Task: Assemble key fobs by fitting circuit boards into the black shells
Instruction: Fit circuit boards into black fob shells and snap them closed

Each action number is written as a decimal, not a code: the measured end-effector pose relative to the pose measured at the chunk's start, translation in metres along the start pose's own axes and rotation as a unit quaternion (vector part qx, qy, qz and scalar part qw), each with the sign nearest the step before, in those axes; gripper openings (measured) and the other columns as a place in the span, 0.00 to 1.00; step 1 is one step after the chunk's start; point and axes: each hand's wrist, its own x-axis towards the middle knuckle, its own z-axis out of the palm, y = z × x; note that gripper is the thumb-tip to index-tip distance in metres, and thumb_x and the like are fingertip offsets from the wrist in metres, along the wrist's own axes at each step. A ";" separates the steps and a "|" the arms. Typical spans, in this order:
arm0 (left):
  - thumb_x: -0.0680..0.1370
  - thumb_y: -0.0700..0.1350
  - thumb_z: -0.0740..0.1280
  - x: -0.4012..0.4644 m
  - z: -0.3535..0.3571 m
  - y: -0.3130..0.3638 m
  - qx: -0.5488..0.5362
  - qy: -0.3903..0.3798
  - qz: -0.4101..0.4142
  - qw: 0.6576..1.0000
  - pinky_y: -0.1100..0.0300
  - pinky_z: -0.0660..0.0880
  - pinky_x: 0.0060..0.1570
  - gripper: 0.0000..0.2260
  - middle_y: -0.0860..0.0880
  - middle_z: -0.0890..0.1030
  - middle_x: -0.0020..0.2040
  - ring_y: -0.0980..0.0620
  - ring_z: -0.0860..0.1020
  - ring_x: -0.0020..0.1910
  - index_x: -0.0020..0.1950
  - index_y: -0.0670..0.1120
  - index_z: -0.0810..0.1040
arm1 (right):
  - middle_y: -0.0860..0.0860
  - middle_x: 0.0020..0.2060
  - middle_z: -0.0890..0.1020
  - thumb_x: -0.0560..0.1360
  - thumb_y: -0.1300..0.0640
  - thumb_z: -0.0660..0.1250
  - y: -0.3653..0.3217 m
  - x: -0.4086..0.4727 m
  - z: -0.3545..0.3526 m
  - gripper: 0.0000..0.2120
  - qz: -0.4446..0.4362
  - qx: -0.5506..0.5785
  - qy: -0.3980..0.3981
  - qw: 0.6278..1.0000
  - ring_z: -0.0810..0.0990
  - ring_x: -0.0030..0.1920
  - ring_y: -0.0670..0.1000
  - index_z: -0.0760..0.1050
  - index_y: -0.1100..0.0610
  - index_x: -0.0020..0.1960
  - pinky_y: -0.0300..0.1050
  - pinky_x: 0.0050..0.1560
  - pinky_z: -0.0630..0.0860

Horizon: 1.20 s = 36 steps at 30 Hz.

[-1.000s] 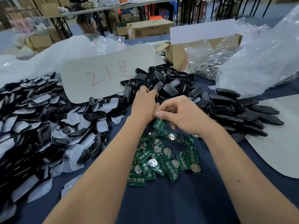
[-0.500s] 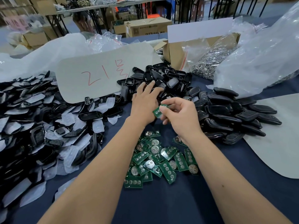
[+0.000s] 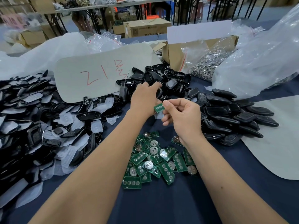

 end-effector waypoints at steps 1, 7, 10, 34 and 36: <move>0.80 0.43 0.65 0.001 0.000 -0.001 0.003 -0.018 -0.003 1.000 0.49 0.75 0.54 0.23 0.43 0.75 0.58 0.43 0.72 0.61 0.75 0.54 0.72 | 0.55 0.30 0.83 0.79 0.63 0.73 0.000 0.000 -0.001 0.03 0.001 0.002 0.005 1.000 0.80 0.26 0.51 0.82 0.62 0.47 0.41 0.27 0.78; 0.81 0.49 0.67 -0.003 -0.007 -0.002 0.003 -0.030 -0.029 0.999 0.48 0.76 0.53 0.14 0.42 0.78 0.56 0.40 0.77 0.56 0.66 0.46 0.77 | 0.54 0.28 0.82 0.80 0.65 0.71 0.001 0.001 -0.003 0.04 -0.004 -0.004 0.034 0.999 0.80 0.25 0.50 0.79 0.64 0.46 0.42 0.26 0.77; 0.82 0.42 0.62 -0.006 -0.017 -0.001 -0.006 0.000 -0.047 0.999 0.45 0.78 0.52 0.10 0.40 0.81 0.52 0.38 0.79 0.52 0.59 0.41 0.80 | 0.54 0.29 0.82 0.79 0.65 0.72 0.000 0.002 -0.003 0.03 0.000 0.000 0.032 0.999 0.80 0.26 0.51 0.79 0.65 0.48 0.41 0.26 0.77; 0.82 0.42 0.70 -0.109 -0.027 -0.008 -0.540 0.110 -0.277 0.787 0.62 0.73 0.25 0.09 0.50 0.79 0.27 0.50 0.79 0.24 0.44 0.42 0.74 | 0.60 0.35 0.85 0.77 0.60 0.76 -0.001 -0.004 0.010 0.06 -0.070 -0.007 -0.021 0.997 0.84 0.31 0.58 0.79 0.60 0.49 0.47 0.32 0.81; 0.81 0.42 0.72 -0.108 -0.026 -0.008 -0.559 0.114 -0.292 0.768 0.64 0.74 0.27 0.10 0.47 0.79 0.33 0.50 0.81 0.26 0.43 0.41 0.74 | 0.60 0.35 0.85 0.77 0.62 0.75 -0.001 -0.004 0.010 0.06 -0.063 -0.011 -0.033 0.997 0.84 0.30 0.56 0.80 0.61 0.50 0.46 0.32 0.80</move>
